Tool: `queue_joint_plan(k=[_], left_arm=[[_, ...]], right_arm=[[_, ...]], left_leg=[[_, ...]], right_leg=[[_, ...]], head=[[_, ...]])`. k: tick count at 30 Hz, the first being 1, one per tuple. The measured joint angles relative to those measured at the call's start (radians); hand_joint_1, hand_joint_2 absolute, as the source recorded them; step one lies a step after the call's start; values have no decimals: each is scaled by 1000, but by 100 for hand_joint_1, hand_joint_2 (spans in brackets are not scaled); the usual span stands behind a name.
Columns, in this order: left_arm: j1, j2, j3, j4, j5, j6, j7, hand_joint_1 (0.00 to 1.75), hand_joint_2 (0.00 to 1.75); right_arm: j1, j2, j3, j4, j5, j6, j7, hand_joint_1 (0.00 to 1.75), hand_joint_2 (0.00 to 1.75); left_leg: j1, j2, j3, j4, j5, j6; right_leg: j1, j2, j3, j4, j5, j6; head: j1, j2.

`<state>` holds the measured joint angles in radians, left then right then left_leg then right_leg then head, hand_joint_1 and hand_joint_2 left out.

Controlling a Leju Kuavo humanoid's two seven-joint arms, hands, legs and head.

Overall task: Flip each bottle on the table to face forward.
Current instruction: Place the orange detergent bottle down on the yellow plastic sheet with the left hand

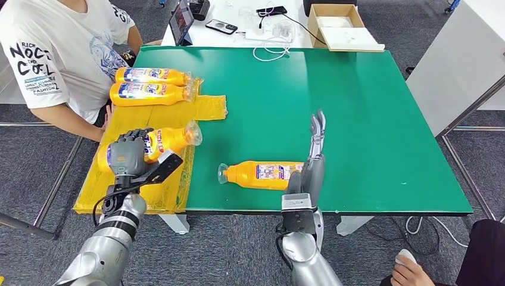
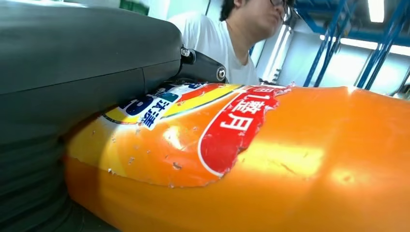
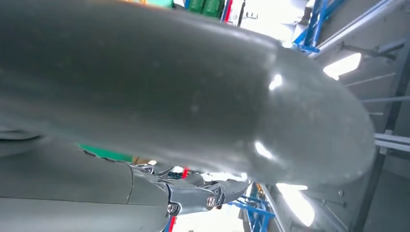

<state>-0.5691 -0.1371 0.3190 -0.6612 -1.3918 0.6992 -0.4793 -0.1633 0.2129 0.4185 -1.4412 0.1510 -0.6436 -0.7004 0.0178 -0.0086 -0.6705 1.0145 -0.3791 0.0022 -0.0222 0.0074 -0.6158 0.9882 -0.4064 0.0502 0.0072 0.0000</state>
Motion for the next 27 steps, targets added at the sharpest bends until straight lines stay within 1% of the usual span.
queue_joint_plan(k=[3,9,13,17,18,19,21,22,23,25,27], left_arm=[[-2,17,0,37,-59,-1,58,175,175],[-19,48,-32,137,-52,0,116,175,175],[-31,64,-54,208,-62,-10,129,175,175],[-47,75,-66,251,-63,-20,129,174,175],[-51,77,-68,259,-63,-26,129,156,175],[-54,78,-71,266,-63,-36,130,115,175],[-62,81,-76,277,-62,-67,134,29,175],[-66,83,-79,282,-62,-87,137,3,175],[-71,84,-81,286,-62,-108,140,0,175],[-80,85,-85,294,-61,-148,144,0,175],[-87,86,-87,300,-58,-173,145,0,87]], right_arm=[[0,-2,0,-3,-8,5,0,0,0],[0,-2,-1,-2,-11,32,0,0,0],[-1,-2,-1,5,-12,57,0,0,0],[-1,-2,-2,16,-12,69,0,0,0],[-1,-2,-2,18,-12,70,0,0,0],[-1,-2,-2,21,-12,72,0,0,0],[-1,-2,-2,27,-10,80,0,0,0],[-1,-2,-2,31,-9,84,0,0,0],[-1,-1,-3,35,-7,89,0,0,0],[-2,0,-3,45,-2,98,0,0,0],[-2,1,-4,53,0,103,0,0,0]], left_leg=[[0,0,0,0,0,0],[0,0,0,0,0,0],[0,0,0,0,0,0],[0,-1,1,0,0,0],[0,-1,1,0,0,0],[0,-1,1,0,0,0],[0,-1,2,0,0,0],[0,-1,3,0,0,0],[0,-2,4,0,0,0],[0,-2,6,-1,0,0],[0,-2,7,-1,0,0]], right_leg=[[0,0,0,0,0,0],[0,0,0,0,0,0],[0,0,0,0,0,0],[0,0,1,0,0,0],[0,0,1,0,0,0],[0,0,2,0,0,0],[0,0,3,0,0,0],[0,-1,4,0,0,0],[0,-1,5,0,0,0],[0,-1,7,0,0,-1],[0,-1,8,0,-1,-1]], head=[[0,0],[0,0],[0,0],[0,0],[0,0],[0,0],[0,0],[0,0],[0,0],[0,0],[0,0]])
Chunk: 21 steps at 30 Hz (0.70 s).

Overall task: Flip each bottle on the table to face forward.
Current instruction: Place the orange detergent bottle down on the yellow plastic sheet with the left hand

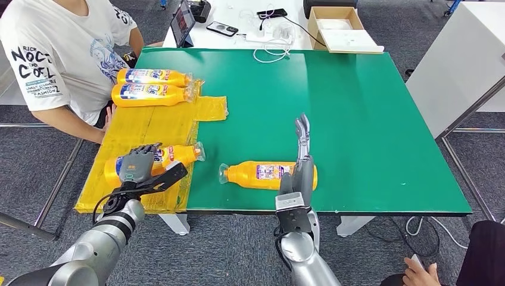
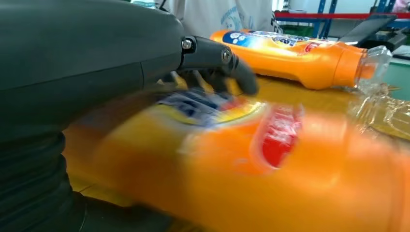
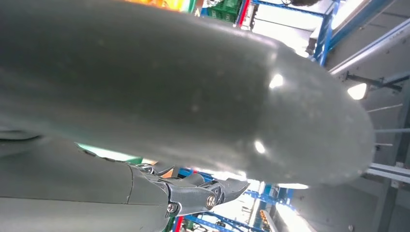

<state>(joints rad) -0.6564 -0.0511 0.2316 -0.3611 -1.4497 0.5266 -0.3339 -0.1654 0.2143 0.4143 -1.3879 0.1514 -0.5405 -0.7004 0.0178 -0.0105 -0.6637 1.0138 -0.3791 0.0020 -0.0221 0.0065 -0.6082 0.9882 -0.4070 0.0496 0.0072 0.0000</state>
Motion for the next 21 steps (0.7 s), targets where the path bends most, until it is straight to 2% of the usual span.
queue_joint_plan(k=[2,5,12,21], left_arm=[[-6,1,-5,4,12,-25,2,0,0],[-18,1,-9,7,56,-107,-11,0,0],[-53,-15,17,8,231,-383,-102,0,0],[-76,-25,59,8,370,-616,-175,0,0]], right_arm=[[0,2,-2,7,2,3,0,0,0],[0,6,-9,18,6,6,0,0,0],[-5,15,-35,44,11,36,0,0,0],[-18,16,-60,72,8,46,0,0,0]], left_leg=[[0,0,1,0,0,0],[0,-2,2,0,0,0],[-1,-6,9,0,0,0],[0,-6,13,-1,0,0]], right_leg=[[0,0,0,0,0,0],[-1,-2,2,0,0,0],[-1,-5,10,0,-1,0],[0,-5,14,0,-1,-1]], head=[[0,0],[0,0],[0,0],[0,0]])
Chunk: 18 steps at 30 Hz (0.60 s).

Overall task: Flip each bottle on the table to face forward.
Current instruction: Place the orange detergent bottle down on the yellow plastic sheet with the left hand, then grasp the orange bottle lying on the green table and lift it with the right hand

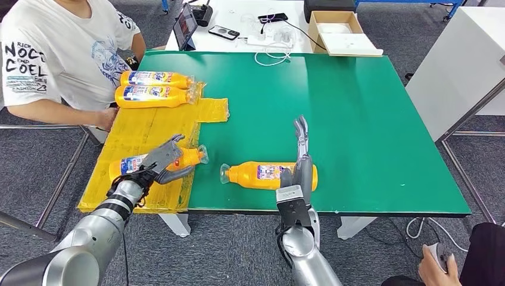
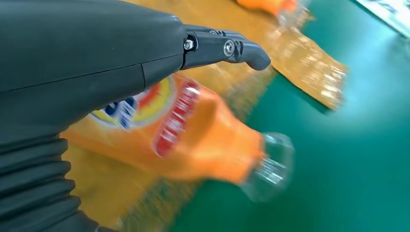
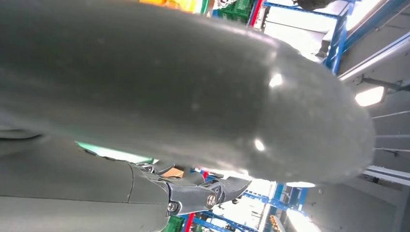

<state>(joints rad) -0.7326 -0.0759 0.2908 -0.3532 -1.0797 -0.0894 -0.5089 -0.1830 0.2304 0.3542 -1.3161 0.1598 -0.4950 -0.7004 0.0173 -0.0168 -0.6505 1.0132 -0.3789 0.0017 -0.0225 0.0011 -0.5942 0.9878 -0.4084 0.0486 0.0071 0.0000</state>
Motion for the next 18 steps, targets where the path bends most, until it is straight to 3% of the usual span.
queue_joint_plan(k=[3,4,7,8,10,13,15,18], left_arm=[[4,-14,29,-3,98,-16,-65,0,0],[10,-21,41,-8,140,13,-93,0,0],[36,-54,71,-38,262,177,-165,0,131],[47,-64,74,-59,307,244,-177,0,175],[82,-77,54,-130,441,416,-188,0,175],[148,-79,-44,-268,638,694,-192,0,175],[182,-73,-105,-342,674,769,-193,0,175],[217,-68,-166,-413,683,787,-193,0,175]], right_arm=[[-2,0,-8,13,3,6,0,0,0],[-2,0,-10,18,8,9,0,0,44],[-1,3,-16,36,40,23,12,0,175],[-1,4,-17,43,58,34,27,0,175],[-6,3,-17,67,112,70,80,0,175],[-28,-10,-15,122,198,117,160,0,175],[-44,-24,-16,151,220,129,180,0,175],[-64,-37,-16,180,226,134,186,0,175]], left_leg=[[0,0,-1,0,0,0],[0,0,-1,0,0,0],[0,1,-5,0,0,0],[0,1,-6,0,0,0],[0,3,-7,0,0,0],[0,5,-9,0,0,0],[1,3,-12,0,0,0],[2,1,-14,0,0,-1]], right_leg=[[0,0,-1,0,0,1],[0,0,-2,0,1,1],[0,0,-5,0,1,1],[0,0,-6,0,1,1],[0,1,-8,0,1,1],[1,3,-11,0,1,1],[1,2,-12,0,0,0],[2,0,-13,0,0,0]], head=[[0,0],[0,0],[0,0],[0,0],[0,0],[0,0],[0,0],[0,0]])
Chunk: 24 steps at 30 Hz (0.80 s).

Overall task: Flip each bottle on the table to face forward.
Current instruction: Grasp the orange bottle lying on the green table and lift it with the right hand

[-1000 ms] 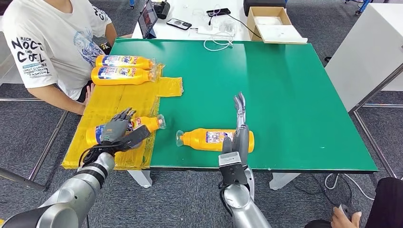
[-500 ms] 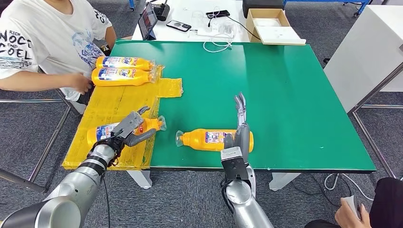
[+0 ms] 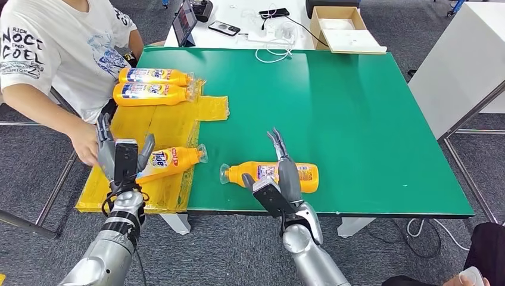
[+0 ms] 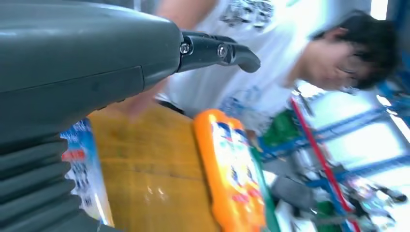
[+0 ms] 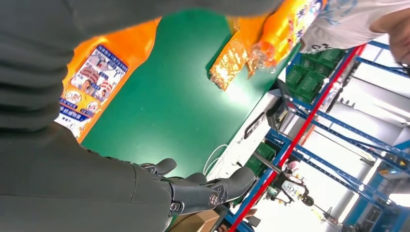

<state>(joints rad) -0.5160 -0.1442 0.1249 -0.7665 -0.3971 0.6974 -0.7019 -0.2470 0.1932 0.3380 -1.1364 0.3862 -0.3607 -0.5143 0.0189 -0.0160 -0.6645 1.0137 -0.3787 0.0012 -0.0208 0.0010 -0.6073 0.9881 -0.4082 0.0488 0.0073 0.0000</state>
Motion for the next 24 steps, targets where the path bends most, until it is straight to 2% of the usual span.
queue_joint_plan(k=[9,12,18,24], left_arm=[[36,5,-62,-85,1,2,0,0,175],[50,5,-63,-112,-36,2,0,0,175],[107,-21,-29,-247,-166,3,0,0,175],[135,-29,-18,-297,-162,3,0,0,175]], right_arm=[[-22,-18,0,39,2,3,2,0,175],[-29,-23,2,48,30,18,39,0,175],[-128,-93,7,144,125,177,199,0,175],[-235,-160,35,284,145,301,250,0,175]], left_leg=[[0,1,-2,0,0,0],[0,1,-2,0,0,0],[-1,1,-3,0,0,0],[-1,1,-3,1,0,1]], right_leg=[[0,0,-2,0,0,0],[0,0,-2,0,0,0],[-1,0,-3,0,1,0],[-1,0,-3,0,1,1]], head=[[0,0],[0,0],[0,0],[0,0]])
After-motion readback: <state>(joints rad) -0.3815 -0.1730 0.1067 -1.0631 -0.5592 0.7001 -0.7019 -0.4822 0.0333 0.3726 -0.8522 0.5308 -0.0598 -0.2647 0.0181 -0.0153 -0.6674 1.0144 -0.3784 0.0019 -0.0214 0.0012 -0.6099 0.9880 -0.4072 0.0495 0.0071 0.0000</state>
